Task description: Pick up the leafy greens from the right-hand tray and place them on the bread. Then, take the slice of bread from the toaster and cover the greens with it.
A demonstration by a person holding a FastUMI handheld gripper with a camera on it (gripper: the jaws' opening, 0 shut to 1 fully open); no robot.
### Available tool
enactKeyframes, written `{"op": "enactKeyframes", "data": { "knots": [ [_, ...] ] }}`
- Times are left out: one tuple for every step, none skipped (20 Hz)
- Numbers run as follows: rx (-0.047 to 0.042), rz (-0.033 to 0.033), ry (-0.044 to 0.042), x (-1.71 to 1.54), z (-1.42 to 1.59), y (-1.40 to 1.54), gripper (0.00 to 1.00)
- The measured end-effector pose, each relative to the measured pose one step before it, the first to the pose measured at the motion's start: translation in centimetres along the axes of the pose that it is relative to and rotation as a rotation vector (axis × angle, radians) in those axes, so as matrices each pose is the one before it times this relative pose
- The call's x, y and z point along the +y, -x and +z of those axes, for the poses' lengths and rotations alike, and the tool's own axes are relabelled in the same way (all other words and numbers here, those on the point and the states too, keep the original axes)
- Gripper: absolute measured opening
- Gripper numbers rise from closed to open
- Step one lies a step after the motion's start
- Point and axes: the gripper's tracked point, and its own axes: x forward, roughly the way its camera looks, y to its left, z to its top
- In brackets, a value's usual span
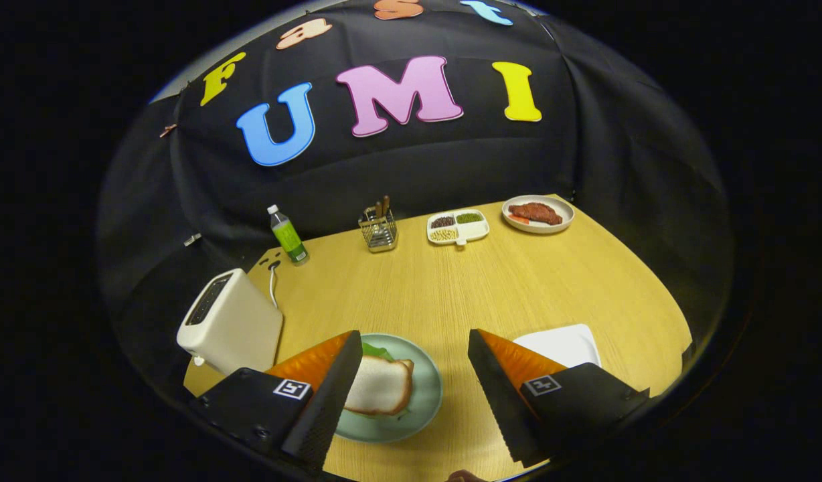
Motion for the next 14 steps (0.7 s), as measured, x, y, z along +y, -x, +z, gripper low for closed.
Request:
{"op": "enactKeyframes", "data": {
  "knots": [
    [-0.02089, 0.01346, 0.01289, -0.015, 1.088, 0.661, 0.99],
    [-0.02137, 0.01509, 0.01396, 0.037, 1.216, 0.58, 0.99],
    [-0.02099, 0.01505, 0.01422, 0.108, 1.087, 0.508, 0.99],
    [-0.01612, 0.01324, 0.01442, 0.113, 1.018, 0.44, 0.99],
    [-0.02077, 0.01497, 0.021, 0.167, 1.199, 0.594, 0.99],
    [-0.02043, 0.01469, 0.02402, 0.168, 1.19, 0.528, 0.99],
    [-0.02059, 0.01135, 0.0265, 0.128, 1.152, 0.537, 0.99],
    [-0.01848, 0.01527, 0.02785, 0.193, 1.069, 0.507, 0.99],
    [-0.01655, 0.01468, 0.02788, 0.264, 0.992, 0.446, 0.99],
    [-0.01049, 0.01772, 0.02462, 0.28, 1.011, 0.478, 0.99],
    [-0.00769, 0.01609, 0.02007, 0.305, 0.809, 0.53, 0.99],
    [-0.01561, 0.01674, 0.0173, 0.233, 1.078, 0.48, 0.99],
    [-0.01562, 0.0135, 0.01359, 0.162, 0.919, 0.397, 0.99],
    [-0.01985, 0.01173, 0.01794, 0.069, 1.014, 0.363, 0.99]
  ]
}}
